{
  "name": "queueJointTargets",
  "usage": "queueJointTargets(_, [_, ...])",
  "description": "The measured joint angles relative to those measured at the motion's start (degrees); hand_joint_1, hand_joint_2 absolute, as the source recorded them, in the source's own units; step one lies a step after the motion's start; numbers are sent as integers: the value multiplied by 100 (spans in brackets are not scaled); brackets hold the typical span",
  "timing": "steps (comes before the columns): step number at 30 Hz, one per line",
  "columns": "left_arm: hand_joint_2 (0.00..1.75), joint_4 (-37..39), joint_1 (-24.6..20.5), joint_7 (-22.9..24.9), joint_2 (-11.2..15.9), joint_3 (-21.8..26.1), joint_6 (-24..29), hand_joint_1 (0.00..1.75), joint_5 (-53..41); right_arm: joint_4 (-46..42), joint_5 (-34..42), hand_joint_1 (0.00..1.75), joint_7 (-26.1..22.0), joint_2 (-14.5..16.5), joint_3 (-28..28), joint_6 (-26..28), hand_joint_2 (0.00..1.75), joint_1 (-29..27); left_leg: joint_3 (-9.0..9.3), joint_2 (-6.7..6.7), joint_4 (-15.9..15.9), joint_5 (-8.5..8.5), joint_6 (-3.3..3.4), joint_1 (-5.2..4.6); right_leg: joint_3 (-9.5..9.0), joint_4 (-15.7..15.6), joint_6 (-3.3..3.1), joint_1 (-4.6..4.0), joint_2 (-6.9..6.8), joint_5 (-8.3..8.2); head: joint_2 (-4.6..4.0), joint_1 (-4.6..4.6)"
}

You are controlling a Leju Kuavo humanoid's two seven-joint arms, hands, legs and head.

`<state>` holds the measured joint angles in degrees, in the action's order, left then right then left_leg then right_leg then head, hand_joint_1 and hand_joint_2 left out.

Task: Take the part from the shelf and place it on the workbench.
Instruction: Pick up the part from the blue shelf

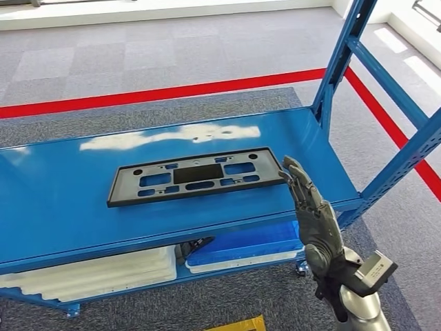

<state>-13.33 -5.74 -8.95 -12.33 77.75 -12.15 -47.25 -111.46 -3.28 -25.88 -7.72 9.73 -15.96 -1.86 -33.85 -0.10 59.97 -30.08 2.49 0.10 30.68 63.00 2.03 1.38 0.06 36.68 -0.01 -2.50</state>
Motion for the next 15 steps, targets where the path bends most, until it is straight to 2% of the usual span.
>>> queueJointTargets(2, [0,-1,1,-2,-2,0,-2,0,0,6,2,0,0,-1,-2,1,175,-5,87,3,-38,-39,20,3,381,668,15,-1,0,235,-1,4])
queueJointTargets(3, [0,-1,2,-2,-2,0,-2,0,0,9,2,0,1,-2,-4,1,175,-19,120,3,-38,-68,26,2,605,990,26,-1,0,300,0,4])
queueJointTargets(4, [0,-1,6,-2,-2,0,-2,0,0,13,2,0,1,-2,-4,2,175,-32,159,2,-38,-102,24,0,763,1160,32,-1,0,260,-1,5])
queueJointTargets(5, [0,-1,10,-1,-2,0,-1,0,0,14,1,0,1,-3,-5,2,175,-40,210,0,-37,-139,15,-2,821,1121,37,-2,-1,106,-1,5])
queueJointTargets(6, [0,0,14,-1,-2,0,-1,0,-1,14,1,0,1,-3,-6,3,175,-43,271,-3,-37,-180,0,-2,770,870,34,-1,-2,-146,-1,5])
queueJointTargets(7, [0,0,17,-1,-3,-1,-1,0,-1,14,-2,0,1,-4,-7,6,175,-43,330,-4,-37,-225,-21,-2,657,524,23,-3,-4,-401,-1,5])
queueJointTargets(8, [0,0,16,-2,-3,-1,1,0,-1,15,-9,0,1,-4,-7,11,175,-46,371,-5,-30,-265,-49,-12,550,215,8,-13,-5,-589,-1,4])
queueJointTargets(9, [0,1,11,-5,-4,-1,4,0,-1,13,-24,0,2,-5,-7,19,175,-51,386,-5,-22,-294,-77,-19,471,-12,-18,-23,-6,-674,0,6])
queueJointTargets(11, [0,1,5,-16,-5,0,10,0,2,1,-68,0,4,-8,-7,35,175,-74,378,-1,-22,-319,-115,-31,437,-150,-64,-46,3,-650,1,6])
queueJointTargets(15, [0,0,3,-38,-6,-1,30,0,7,-35,-145,0,9,-13,-7,72,175,-107,414,5,-53,-322,-81,-33,410,-201,-90,-37,10,-618,1,3])
